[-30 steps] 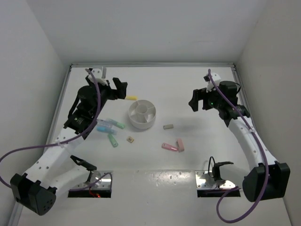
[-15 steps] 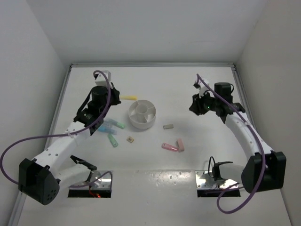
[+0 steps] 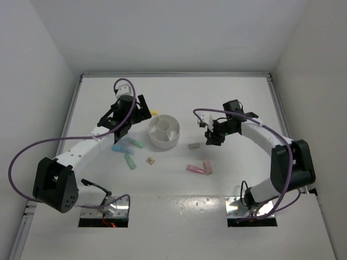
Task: Sort the stationery into containers
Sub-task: Pick up the stationery from the center of the board.
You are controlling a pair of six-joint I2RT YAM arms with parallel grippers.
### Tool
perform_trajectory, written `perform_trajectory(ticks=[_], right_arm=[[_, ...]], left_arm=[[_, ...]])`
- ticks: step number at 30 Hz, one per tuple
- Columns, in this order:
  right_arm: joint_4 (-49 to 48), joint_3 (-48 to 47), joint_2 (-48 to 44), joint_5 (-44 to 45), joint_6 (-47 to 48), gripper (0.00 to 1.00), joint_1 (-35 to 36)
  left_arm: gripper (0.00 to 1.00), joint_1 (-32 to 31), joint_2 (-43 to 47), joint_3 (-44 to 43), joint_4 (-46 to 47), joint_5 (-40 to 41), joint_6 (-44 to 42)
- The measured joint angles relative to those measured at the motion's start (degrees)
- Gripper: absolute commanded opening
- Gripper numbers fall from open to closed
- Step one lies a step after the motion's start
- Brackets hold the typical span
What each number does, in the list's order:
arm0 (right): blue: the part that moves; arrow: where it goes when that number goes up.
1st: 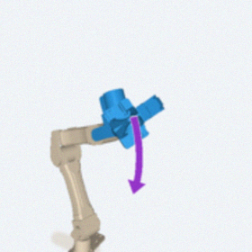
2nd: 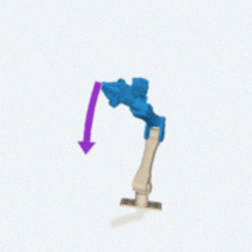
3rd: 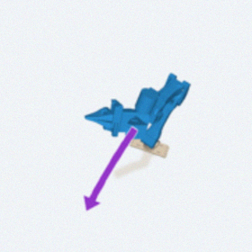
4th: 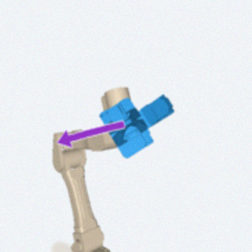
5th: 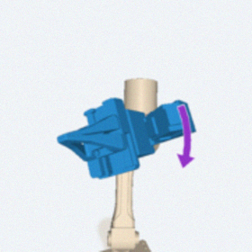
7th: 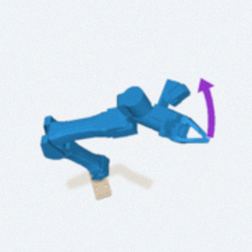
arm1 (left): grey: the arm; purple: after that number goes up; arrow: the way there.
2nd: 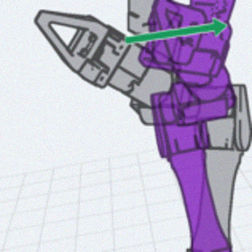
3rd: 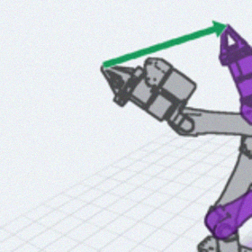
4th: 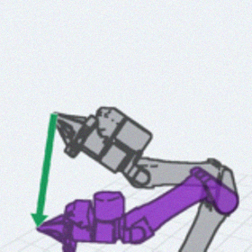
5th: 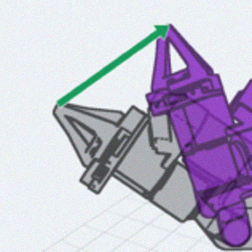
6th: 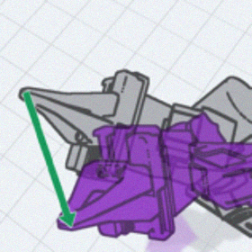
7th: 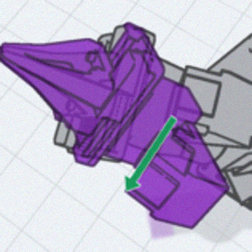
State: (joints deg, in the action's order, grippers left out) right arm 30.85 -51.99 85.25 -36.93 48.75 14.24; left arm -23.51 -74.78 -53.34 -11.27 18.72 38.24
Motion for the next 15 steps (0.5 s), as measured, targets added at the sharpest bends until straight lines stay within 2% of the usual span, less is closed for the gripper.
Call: perform_trajectory(ticks=[3, 10, 15], right_arm=[[-0.4, 0.0, 4.2, 0.8, 3.7, 0.63, 2.6], [-4.3, 0.0, 8.2, 7.2, 8.2, 0.67, 9.4], [-7.2, 0.0, 12.0, 11.1, 9.6, 0.67, 11.8]], left_arm=[[0.99, 0.0, 0.2, -0.6, -0.1, 0.2, 0.4], [0.99, 0.0, 3.4, -0.6, -0.3, 1.8, 1.0], [0.99, 0.0, 4.7, -0.6, -0.3, 2.1, 1.0]])
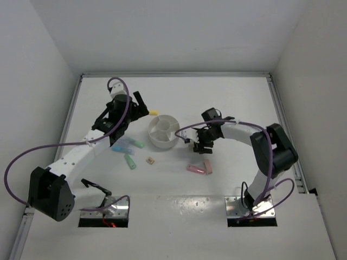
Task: Sort the stationery into containers
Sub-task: Pick up the stationery from the center of the board.
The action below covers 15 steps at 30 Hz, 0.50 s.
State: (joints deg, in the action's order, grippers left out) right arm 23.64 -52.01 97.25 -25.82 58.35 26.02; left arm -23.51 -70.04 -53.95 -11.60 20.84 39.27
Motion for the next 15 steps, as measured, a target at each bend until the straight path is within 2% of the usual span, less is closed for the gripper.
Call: perform_trajectory(ticks=[10, 15], right_arm=[[-3.5, -3.5, 5.6, 3.5, -0.2, 0.66, 2.1], [-1.3, -7.3, 8.5, 3.6, -0.4, 0.58, 2.2]], left_arm=[[0.99, 0.0, 0.3, 0.0, 0.0, -0.2, 0.0], [0.99, 0.0, 0.5, 0.0, 0.0, -0.2, 0.0]])
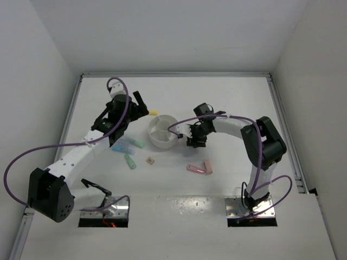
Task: Sort the stationery into containers
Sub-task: Pick up the stationery from the center of the board.
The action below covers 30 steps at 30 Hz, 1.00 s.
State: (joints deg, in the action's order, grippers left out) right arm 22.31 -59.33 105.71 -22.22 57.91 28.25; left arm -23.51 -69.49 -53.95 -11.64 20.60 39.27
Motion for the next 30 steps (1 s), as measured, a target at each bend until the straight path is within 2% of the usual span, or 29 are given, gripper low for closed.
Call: perform_trajectory(ticks=[5, 14, 15, 18, 19, 20, 26, 30], right_arm=[[5.4, -4.2, 2.8, -0.7, 1.3, 0.56, 0.0], [13.0, -4.7, 3.1, -1.6, 3.6, 0.45, 0.0], [13.0, -4.6, 3.1, -1.6, 3.7, 0.36, 0.0], [13.6, -4.2, 2.9, -1.9, 4.0, 0.17, 0.0], [13.6, -4.3, 2.9, -1.9, 4.0, 0.05, 0.0], [13.6, -4.3, 2.9, -1.8, 4.1, 0.0, 0.0], [13.3, -5.1, 2.5, 0.1, -1.3, 0.0, 0.3], [15.8, -7.7, -0.7, 6.1, -4.3, 0.0, 0.6]], left_arm=[[0.99, 0.0, 0.0, 0.0, 0.0, 0.0, 0.0], [0.99, 0.0, 0.0, 0.0, 0.0, 0.0, 0.0], [0.99, 0.0, 0.0, 0.0, 0.0, 0.0, 0.0], [0.99, 0.0, 0.0, 0.0, 0.0, 0.0, 0.0], [0.99, 0.0, 0.0, 0.0, 0.0, 0.0, 0.0], [0.99, 0.0, 0.0, 0.0, 0.0, 0.0, 0.0], [0.99, 0.0, 0.2, 0.0, -0.2, 0.0, 0.0], [0.99, 0.0, 0.5, 0.0, -0.3, 0.0, -0.1]])
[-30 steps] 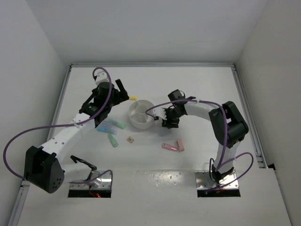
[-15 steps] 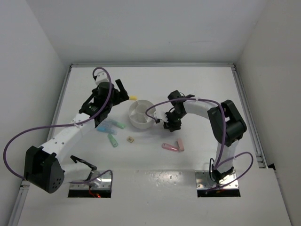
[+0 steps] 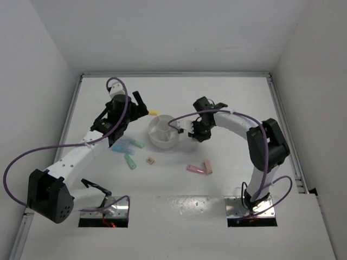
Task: Sort the stationery into containers
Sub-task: Pick up the stationery from the center of the board, then place the stationery in the storage box.
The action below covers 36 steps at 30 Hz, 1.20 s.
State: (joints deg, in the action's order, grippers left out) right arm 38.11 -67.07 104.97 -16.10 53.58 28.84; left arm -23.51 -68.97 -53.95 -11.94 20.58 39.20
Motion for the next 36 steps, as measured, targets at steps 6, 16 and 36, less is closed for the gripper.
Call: perform_trajectory(ticks=[6, 16, 36], right_arm=[[5.6, -20.1, -1.6, 11.5, 0.1, 0.0, 1.5], [14.2, -32.4, 2.1, 13.1, 5.1, 0.01, 4.3], [12.7, -21.6, 0.0, 2.6, 21.3, 0.0, 9.9]], left_arm=[[0.99, 0.0, 0.1, 0.0, -0.1, -0.3, -0.1], [0.99, 0.0, 0.1, 0.0, -0.1, -1.2, -0.8], [0.99, 0.0, 0.1, 0.0, -0.2, -1.3, -1.2]])
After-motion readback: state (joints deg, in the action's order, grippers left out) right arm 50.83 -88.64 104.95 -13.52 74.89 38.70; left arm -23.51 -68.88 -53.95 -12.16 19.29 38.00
